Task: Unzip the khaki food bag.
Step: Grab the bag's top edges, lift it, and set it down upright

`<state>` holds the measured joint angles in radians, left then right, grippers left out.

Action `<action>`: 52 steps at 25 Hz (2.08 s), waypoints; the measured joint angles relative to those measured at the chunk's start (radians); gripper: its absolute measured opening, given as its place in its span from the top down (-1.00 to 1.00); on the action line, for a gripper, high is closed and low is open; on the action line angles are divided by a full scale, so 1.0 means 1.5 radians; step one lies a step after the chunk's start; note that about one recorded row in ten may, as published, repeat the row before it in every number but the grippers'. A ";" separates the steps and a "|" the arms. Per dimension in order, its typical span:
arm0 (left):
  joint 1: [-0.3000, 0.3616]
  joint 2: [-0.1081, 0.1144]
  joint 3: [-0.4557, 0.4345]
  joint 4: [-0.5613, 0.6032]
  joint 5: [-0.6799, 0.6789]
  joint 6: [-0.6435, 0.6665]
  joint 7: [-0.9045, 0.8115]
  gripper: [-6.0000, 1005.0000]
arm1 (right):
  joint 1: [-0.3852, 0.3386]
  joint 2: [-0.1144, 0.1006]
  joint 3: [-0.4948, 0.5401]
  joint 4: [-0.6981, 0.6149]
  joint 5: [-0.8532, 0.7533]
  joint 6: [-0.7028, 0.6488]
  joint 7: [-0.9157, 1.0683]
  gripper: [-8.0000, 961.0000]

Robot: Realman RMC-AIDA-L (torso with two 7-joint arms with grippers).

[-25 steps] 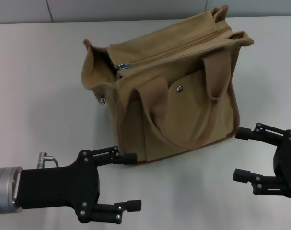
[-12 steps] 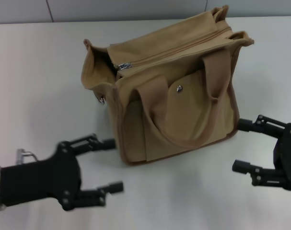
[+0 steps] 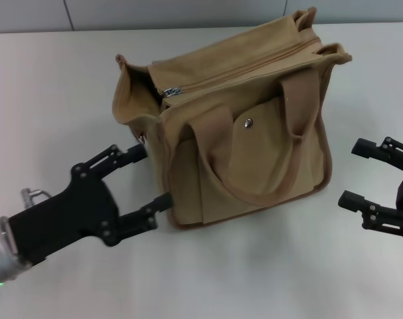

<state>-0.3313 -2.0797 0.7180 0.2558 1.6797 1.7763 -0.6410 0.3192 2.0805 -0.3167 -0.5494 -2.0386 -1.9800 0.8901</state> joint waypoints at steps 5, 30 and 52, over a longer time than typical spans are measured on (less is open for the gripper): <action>-0.039 -0.001 -0.007 -0.116 -0.040 -0.040 0.118 -0.58 | 0.000 -0.001 0.001 0.015 0.000 0.012 -0.008 -0.74; -0.054 -0.001 -0.099 -0.242 -0.135 -0.068 0.236 0.68 | -0.009 0.000 0.112 0.074 0.057 0.012 -0.048 -0.74; -0.151 0.005 -0.131 -0.059 -0.134 0.038 0.146 0.82 | 0.158 0.002 0.118 0.275 0.417 -0.007 -0.132 -0.74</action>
<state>-0.5585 -2.0725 0.5209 0.1670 1.4783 1.8334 -0.4221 0.5559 2.0842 -0.1396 -0.1370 -1.4134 -1.9901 0.6920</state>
